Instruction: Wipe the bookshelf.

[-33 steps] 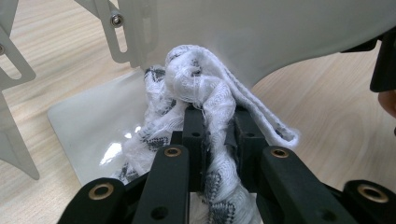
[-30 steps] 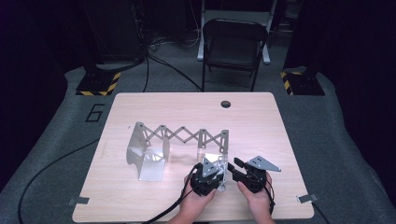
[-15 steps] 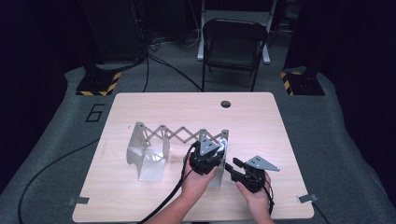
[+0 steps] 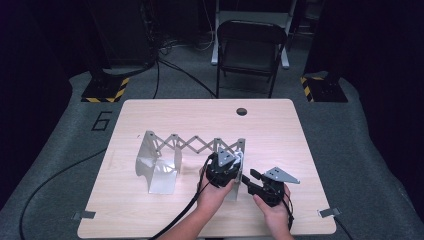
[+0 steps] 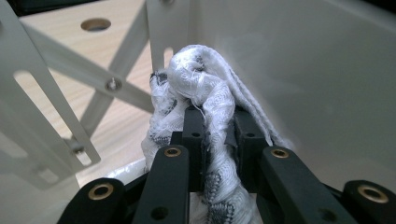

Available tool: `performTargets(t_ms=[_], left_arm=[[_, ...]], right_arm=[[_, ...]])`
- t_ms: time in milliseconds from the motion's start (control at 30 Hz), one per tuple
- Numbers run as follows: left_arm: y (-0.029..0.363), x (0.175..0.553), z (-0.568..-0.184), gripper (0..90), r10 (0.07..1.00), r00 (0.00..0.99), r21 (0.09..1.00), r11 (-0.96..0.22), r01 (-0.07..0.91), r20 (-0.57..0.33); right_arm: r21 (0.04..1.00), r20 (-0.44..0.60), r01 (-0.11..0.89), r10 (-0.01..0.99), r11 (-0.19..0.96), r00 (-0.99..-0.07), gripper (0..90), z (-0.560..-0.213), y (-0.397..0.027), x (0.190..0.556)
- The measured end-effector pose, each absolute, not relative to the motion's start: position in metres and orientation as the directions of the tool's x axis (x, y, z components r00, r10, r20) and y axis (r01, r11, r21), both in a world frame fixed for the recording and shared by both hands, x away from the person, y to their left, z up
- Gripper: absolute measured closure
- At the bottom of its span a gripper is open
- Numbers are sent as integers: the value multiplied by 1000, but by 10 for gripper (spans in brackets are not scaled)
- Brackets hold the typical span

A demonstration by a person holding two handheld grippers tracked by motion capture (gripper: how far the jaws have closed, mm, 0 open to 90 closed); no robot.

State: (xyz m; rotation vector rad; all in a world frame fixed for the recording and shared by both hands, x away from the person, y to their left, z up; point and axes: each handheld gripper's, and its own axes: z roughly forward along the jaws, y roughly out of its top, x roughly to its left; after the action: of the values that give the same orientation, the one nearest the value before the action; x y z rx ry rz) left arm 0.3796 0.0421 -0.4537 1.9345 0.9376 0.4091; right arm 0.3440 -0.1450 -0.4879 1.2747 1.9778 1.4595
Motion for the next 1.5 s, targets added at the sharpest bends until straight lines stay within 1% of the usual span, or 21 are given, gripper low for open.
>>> performTargets(t_ms=[200, 300, 367, 433, 533, 633, 733, 833, 1000, 1067, 1100, 1300, 1500], left_arm=[[40, 373, -473, 789, 747, 659, 814, -326, 480, -90], [39, 369, -483, 790, 739, 671, 799, -365, 478, -64], [39, 367, -486, 789, 737, 673, 799, -367, 477, -63], [40, 367, -483, 789, 735, 675, 796, -367, 482, -70], [44, 369, -470, 789, 729, 676, 817, -320, 480, -111], [47, 368, -454, 789, 726, 679, 845, -294, 447, -107], [47, 365, -449, 789, 725, 680, 853, -283, 439, -110], [47, 361, -458, 790, 721, 686, 844, -307, 440, -96], [45, 352, -485, 790, 713, 696, 806, -358, 471, -90], [45, 347, -492, 790, 709, 701, 804, -371, 466, -79], [45, 346, -493, 790, 708, 703, 804, -377, 459, -69], [47, 338, -490, 790, 688, 720, 793, -390, 468, -87], [48, 321, -493, 789, 657, 748, 799, -400, 450, -93]], right_arm=[[895, 215, 444, 828, 46, -518, 531, -488, -146, 344], [895, 218, 445, 831, 40, -512, 533, -489, -147, 344], [895, 216, 444, 831, 41, -513, 535, -489, -147, 343], [896, 216, 443, 831, 40, -513, 535, -489, -147, 343], [896, 216, 443, 831, 40, -512, 536, -489, -147, 343], [896, 217, 443, 830, 41, -515, 536, -489, -147, 343], [895, 216, 443, 829, 42, -516, 537, -489, -147, 343], [896, 215, 442, 830, 43, -515, 540, -489, -147, 342], [897, 209, 439, 833, 45, -512, 543, -489, -147, 342], [898, 211, 438, 832, 43, -513, 543, -490, -147, 342], [898, 211, 438, 832, 43, -514, 543, -490, -147, 342], [894, 214, 447, 835, 42, -507, 542, -490, -147, 342], [895, 213, 444, 834, 42, -509, 526, -490, -150, 341]])
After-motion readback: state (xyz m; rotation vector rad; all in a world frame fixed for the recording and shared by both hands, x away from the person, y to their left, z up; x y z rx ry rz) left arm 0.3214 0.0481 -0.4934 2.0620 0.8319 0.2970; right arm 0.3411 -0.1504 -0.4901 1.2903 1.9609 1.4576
